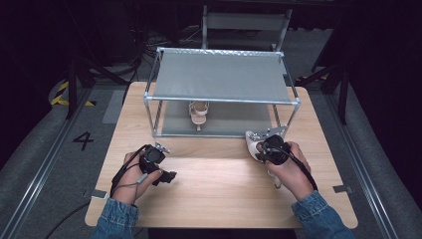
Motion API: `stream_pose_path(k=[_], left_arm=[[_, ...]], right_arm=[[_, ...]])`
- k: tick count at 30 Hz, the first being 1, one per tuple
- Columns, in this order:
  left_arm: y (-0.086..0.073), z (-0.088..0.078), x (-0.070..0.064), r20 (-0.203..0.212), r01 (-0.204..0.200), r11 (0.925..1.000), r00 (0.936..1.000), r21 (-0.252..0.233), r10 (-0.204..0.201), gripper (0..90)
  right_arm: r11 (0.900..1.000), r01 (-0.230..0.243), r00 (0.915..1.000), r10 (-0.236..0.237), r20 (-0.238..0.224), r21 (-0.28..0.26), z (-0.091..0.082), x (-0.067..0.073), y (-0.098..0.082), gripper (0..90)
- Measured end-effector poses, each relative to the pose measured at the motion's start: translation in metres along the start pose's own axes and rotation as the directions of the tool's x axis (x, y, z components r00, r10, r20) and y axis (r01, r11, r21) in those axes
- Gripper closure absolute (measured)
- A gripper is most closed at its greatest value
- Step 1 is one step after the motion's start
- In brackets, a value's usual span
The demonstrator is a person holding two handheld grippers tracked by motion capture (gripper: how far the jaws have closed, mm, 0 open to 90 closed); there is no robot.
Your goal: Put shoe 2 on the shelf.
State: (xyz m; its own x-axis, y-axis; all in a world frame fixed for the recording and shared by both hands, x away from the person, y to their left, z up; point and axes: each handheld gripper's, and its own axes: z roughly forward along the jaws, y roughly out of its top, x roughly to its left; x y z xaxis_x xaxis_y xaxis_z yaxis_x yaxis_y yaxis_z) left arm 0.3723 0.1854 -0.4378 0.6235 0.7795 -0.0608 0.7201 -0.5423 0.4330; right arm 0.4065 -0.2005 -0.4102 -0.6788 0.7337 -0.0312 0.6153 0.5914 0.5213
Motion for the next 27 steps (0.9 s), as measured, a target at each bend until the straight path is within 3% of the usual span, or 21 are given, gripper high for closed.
stream_pose_path(k=[12, 15, 22, 27], left_arm=[[-0.011, -0.01, 0.009, -0.013, 0.025, 0.9996, 0.9996, -0.016, -0.025, 19.4], [-0.014, -0.012, 0.009, -0.006, 0.05, 0.9986, 0.9987, -0.019, -0.05, 19.4], [-0.016, -0.015, 0.011, -0.007, 0.037, 0.9988, 0.9993, -0.03, -0.038, 19.4], [-0.016, -0.015, 0.012, 0.0, 0.055, 0.9979, 0.9985, -0.035, -0.055, 19.4]], right_arm=[[0.997, 0.079, 0.9968, -0.079, -0.009, -0.019, 0.009, 0.006, 0.054, 87.0], [0.995, 0.098, 0.9951, -0.098, -0.008, -0.023, 0.017, 0.007, 0.067, 87.0], [0.991, 0.125, 0.9922, -0.125, 0.004, -0.037, 0.038, 0.007, 0.088, 87.0], [0.987, 0.152, 0.9883, -0.151, 0.02, -0.042, 0.055, 0.012, 0.097, 87.0]])
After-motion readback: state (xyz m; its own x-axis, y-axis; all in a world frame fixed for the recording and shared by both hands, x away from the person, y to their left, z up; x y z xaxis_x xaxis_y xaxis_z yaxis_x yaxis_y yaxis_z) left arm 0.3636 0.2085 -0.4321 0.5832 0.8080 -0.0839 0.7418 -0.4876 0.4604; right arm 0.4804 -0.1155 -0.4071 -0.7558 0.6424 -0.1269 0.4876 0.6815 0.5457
